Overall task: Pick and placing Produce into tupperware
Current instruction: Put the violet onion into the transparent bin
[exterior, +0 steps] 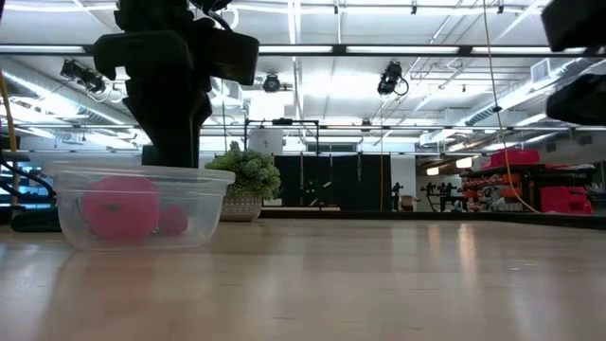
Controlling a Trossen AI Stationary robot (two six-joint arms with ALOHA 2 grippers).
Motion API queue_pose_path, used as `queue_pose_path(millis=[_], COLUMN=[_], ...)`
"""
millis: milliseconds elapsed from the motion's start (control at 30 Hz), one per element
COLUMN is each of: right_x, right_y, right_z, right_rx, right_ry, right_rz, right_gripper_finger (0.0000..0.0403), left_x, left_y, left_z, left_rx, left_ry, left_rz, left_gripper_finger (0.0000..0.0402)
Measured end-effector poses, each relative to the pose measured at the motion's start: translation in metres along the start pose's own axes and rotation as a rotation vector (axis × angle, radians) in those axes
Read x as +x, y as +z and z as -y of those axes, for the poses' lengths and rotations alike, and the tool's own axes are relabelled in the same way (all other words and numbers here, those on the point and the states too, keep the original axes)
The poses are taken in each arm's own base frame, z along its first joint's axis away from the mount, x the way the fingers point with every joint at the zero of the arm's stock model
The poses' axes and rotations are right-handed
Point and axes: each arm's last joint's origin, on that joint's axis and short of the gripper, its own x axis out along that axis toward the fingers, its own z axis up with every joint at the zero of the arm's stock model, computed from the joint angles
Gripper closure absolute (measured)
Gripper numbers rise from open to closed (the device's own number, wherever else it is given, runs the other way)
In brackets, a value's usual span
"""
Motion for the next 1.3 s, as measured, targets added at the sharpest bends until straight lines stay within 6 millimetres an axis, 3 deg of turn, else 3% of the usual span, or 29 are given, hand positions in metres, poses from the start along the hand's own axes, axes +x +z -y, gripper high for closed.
queue_pose_path(millis=[367,800,1033,1133,1300], right_x=[0.019,0.041,0.043,0.042,0.041], right_y=[-0.009,-0.014,-0.014,-0.013,-0.008], right_z=[-0.002,-0.002,-0.003,-0.002,-0.003], right_rx=[0.152,0.166,0.203,0.227,0.244], right_ry=[-0.097,-0.169,-0.162,-0.161,-0.123], right_rz=[-0.079,-0.142,-0.155,-0.143,-0.114], right_gripper_finger=[0.0077,0.0083,0.0109,0.0124,0.0132], left_x=[0.000,0.000,-0.002,-0.011,-0.050], left_y=[0.007,0.012,0.014,0.016,0.026], left_z=[0.002,0.004,0.005,0.002,-0.009], left_rx=[-0.013,-0.028,-0.031,-0.038,-0.040], left_ry=[-0.034,-0.058,-0.070,-0.072,-0.065], left_rz=[0.065,0.109,0.130,0.137,0.160], left_gripper_finger=[0.0270,0.0276,0.0292,0.0301,0.0318])
